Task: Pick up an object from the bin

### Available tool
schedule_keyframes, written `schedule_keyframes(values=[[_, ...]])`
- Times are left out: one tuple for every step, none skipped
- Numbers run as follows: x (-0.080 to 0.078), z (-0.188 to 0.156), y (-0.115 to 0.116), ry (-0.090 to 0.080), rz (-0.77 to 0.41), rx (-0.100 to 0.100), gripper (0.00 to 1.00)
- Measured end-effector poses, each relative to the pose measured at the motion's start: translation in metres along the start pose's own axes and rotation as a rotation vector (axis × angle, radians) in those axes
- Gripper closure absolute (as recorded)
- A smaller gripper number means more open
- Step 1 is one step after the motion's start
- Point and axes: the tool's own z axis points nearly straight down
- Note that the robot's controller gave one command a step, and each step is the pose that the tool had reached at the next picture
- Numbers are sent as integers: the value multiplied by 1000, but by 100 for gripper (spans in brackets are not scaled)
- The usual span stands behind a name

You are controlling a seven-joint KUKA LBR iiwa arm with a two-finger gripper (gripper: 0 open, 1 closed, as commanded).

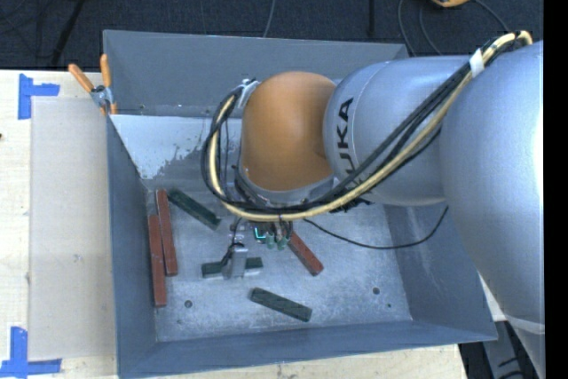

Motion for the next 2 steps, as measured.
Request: schedule_keyframes(values=[[-2, -4, -1, -7, 3, -1, 0], [-4, 8, -6, -13, 69, -4, 0]])
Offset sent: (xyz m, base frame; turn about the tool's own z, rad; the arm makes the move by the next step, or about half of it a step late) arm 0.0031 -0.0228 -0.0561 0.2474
